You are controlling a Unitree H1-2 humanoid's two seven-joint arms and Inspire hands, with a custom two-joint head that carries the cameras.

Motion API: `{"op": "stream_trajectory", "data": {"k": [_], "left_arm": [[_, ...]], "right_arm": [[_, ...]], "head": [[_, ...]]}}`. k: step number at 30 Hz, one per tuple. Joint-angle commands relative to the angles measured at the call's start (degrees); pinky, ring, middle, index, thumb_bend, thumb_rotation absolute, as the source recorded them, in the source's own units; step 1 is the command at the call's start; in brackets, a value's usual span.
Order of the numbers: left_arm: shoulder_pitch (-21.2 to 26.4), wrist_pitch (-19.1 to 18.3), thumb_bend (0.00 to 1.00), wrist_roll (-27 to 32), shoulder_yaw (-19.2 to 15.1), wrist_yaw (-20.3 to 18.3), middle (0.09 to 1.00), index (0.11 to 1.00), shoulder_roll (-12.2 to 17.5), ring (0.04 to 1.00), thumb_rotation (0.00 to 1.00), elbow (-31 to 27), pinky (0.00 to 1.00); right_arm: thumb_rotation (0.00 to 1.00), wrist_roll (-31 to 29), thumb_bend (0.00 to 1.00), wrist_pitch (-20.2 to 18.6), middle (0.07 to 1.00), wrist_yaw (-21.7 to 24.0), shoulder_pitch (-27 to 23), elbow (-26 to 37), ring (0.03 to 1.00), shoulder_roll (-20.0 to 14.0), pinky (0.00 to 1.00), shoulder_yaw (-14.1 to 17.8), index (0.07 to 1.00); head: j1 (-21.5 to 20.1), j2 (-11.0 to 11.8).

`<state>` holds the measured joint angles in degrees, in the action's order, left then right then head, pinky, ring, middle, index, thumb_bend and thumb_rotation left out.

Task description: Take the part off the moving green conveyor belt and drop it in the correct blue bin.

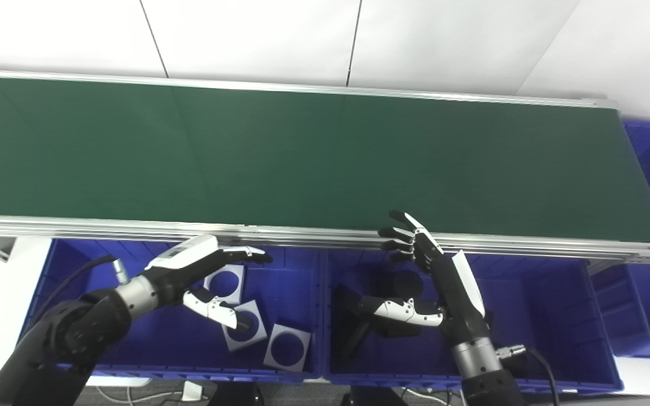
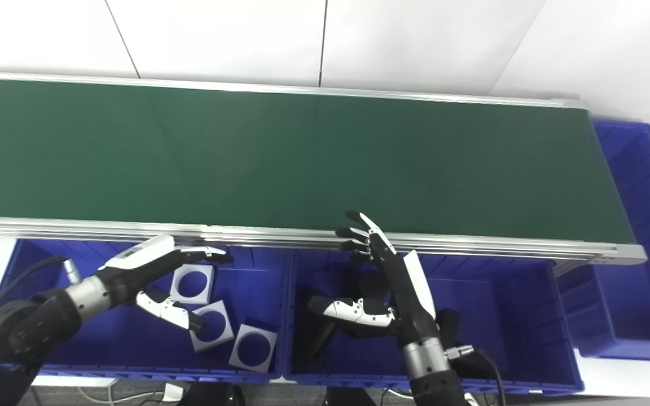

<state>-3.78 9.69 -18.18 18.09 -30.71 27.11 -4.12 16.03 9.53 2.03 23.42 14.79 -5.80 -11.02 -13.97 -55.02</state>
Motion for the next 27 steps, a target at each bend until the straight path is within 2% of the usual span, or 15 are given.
{"op": "stream_trajectory", "data": {"k": [1, 2, 4, 6, 8, 9, 14, 19, 25, 27], "left_arm": [[-1.10, 0.89, 1.00, 10.79, -2.02, -0.46, 0.895, 0.872, -1.26, 0.890, 0.58, -2.18, 0.79], [-1.57, 1.41, 1.00, 13.97, -2.64, -0.67, 0.890, 0.866, -1.83, 0.893, 0.50, -2.11, 0.83], [-2.16, 4.90, 0.99, 21.05, -3.93, -1.09, 0.865, 0.856, -3.54, 0.858, 0.40, -0.53, 0.82], [-2.82, 3.97, 0.98, 27.41, -5.18, -2.17, 0.872, 0.861, -4.88, 0.850, 0.35, 0.09, 0.82], [-3.32, 3.37, 0.98, 30.20, -6.23, -2.19, 0.877, 0.868, -5.94, 0.847, 0.30, 0.57, 0.81], [-3.39, 4.32, 0.98, 31.08, -6.63, -2.18, 0.877, 0.870, -6.53, 0.847, 0.30, 1.53, 0.81], [-3.65, 7.49, 0.95, 32.36, -7.89, -2.20, 0.884, 0.906, -8.34, 0.836, 0.25, 4.88, 0.80], [-4.49, 6.43, 0.92, 33.19, -9.73, -0.52, 0.885, 0.919, -10.05, 0.838, 0.22, 5.32, 0.80], [-4.90, 5.09, 0.87, 32.68, -10.42, 0.09, 0.905, 0.920, -10.43, 0.858, 0.13, 5.28, 0.81], [-4.98, 5.43, 0.87, 32.54, -10.56, 0.15, 0.906, 0.914, -10.52, 0.858, 0.11, 5.72, 0.80]], "right_arm": [[0.32, 0.05, 0.80, 0.46, 0.784, 0.08, 0.29, 2.30, 0.722, 0.39, 0.64, -0.22, 0.892], [0.32, 0.09, 0.79, 0.58, 0.783, 0.07, 0.31, 2.28, 0.721, 0.35, 0.64, -0.27, 0.892], [0.32, 0.36, 0.79, 0.67, 0.785, 0.02, 0.39, 2.27, 0.724, 0.32, 0.65, -0.38, 0.891], [0.32, 0.57, 0.79, 0.57, 0.789, 0.01, 0.50, 2.36, 0.727, 0.36, 0.65, -0.49, 0.892], [0.32, 0.64, 0.80, 0.48, 0.790, -0.07, 0.62, 2.42, 0.729, 0.49, 0.65, -0.58, 0.892], [0.32, 0.80, 0.80, 0.01, 0.790, -0.02, 0.67, 2.65, 0.729, 0.55, 0.65, -0.63, 0.891], [0.34, 0.74, 0.80, -0.01, 0.790, 0.20, 0.73, 2.81, 0.728, 0.27, 0.66, -0.65, 0.893], [0.32, 0.50, 0.80, -0.77, 0.791, 0.22, 1.18, 3.61, 0.729, 0.51, 0.65, -0.57, 0.894], [0.30, 0.65, 0.80, -0.94, 0.788, 0.14, 1.35, 3.64, 0.726, 0.56, 0.65, -0.53, 0.891], [0.29, 1.03, 0.79, -1.01, 0.788, -0.02, 1.48, 3.53, 0.726, 0.62, 0.65, -0.50, 0.890]], "head": [[-0.81, 0.13], [-0.81, 0.13], [-1.85, 0.21], [-2.86, 0.22], [-3.27, -0.05], [-3.19, -0.15], [-2.15, -0.38], [-2.29, -0.64], [-2.25, -0.54], [-2.10, 0.14]]}}
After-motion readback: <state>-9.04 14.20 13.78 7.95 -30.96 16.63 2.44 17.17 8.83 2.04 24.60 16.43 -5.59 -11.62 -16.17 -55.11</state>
